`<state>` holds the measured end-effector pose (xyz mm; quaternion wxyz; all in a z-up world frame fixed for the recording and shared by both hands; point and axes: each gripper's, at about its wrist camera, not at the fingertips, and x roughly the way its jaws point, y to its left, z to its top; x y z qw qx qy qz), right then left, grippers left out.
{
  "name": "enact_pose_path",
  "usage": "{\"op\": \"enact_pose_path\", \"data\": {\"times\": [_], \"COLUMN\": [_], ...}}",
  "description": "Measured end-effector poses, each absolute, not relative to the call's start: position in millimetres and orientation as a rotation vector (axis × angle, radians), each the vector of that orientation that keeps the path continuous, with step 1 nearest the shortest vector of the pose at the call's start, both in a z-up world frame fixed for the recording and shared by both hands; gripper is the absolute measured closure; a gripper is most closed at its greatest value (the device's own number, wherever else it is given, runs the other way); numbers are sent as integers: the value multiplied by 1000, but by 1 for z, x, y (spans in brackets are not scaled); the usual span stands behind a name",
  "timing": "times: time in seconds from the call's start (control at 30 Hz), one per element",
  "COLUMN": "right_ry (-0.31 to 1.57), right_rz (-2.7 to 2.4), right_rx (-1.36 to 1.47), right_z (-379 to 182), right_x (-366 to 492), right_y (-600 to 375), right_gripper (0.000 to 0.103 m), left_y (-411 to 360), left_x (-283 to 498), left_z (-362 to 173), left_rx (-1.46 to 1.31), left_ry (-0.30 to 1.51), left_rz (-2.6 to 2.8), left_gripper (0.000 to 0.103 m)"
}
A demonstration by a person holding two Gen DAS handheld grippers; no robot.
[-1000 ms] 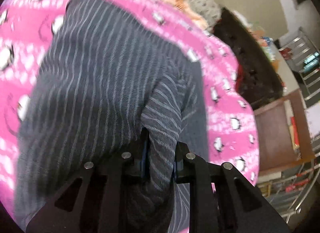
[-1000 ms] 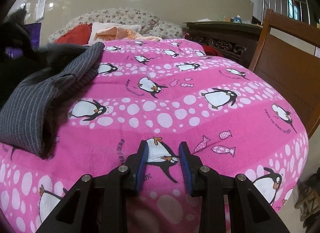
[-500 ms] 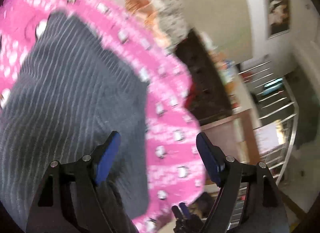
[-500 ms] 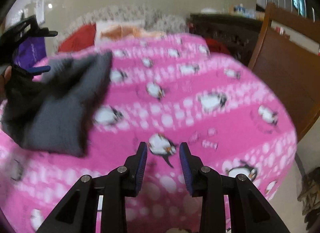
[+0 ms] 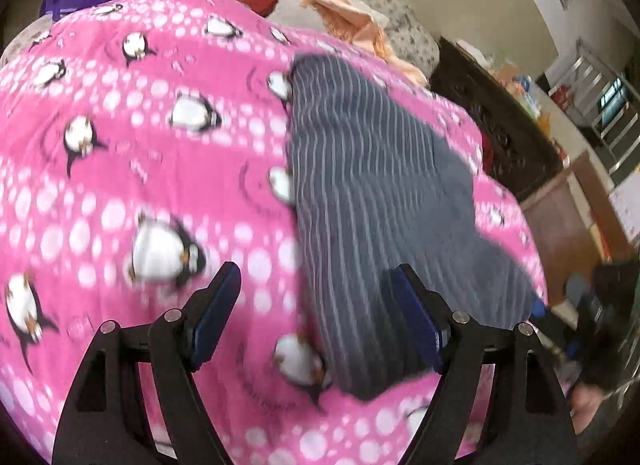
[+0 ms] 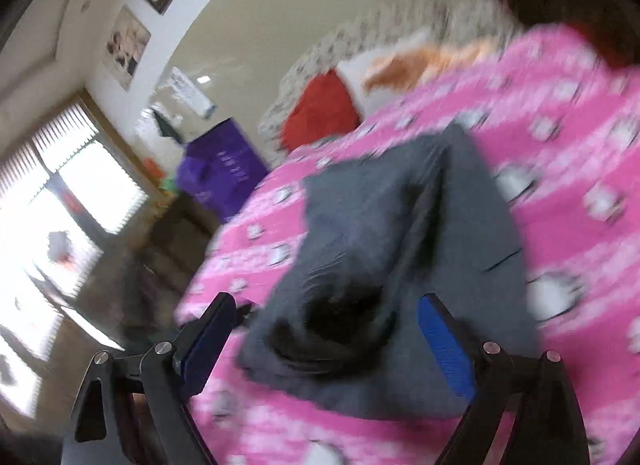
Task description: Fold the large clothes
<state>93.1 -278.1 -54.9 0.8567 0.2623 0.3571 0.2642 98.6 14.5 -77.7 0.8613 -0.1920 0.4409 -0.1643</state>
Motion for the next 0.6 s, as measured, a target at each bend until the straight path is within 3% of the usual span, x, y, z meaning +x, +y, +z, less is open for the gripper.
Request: {"op": "enact_pose_path", "data": {"times": [0.13,0.3,0.33,0.37,0.4,0.47,0.6], "right_ry": [876,905,887,879,885,857,780], "right_rz": [564,585,601,621,625,627,640], "right_rx": [549,711,728,731,696,620,438], "right_z": [-85,-109,-107,-104,-96,-76,-12], "right_x": [106,128,134,140,149,154,151], "right_y": [-259,-253,-251,-247,-243,-239,-245], "right_gripper": [12,14,30,64,72,78,79], "left_y": [18,21,21,23,24,27,23], "left_x": [96,95,95,93,90,86,84], "left_z": [-92,-96,-94,-94,-91,-82,-66], "left_rx": [-475,-482,-481,-477,-476,-474,-453], "left_ry": [909,922,923,921,914,891,857], "left_rz": [-362,-371,-365,-360,-351,-357,-354], "left_gripper": [24,23,23,23,23,23,23]}}
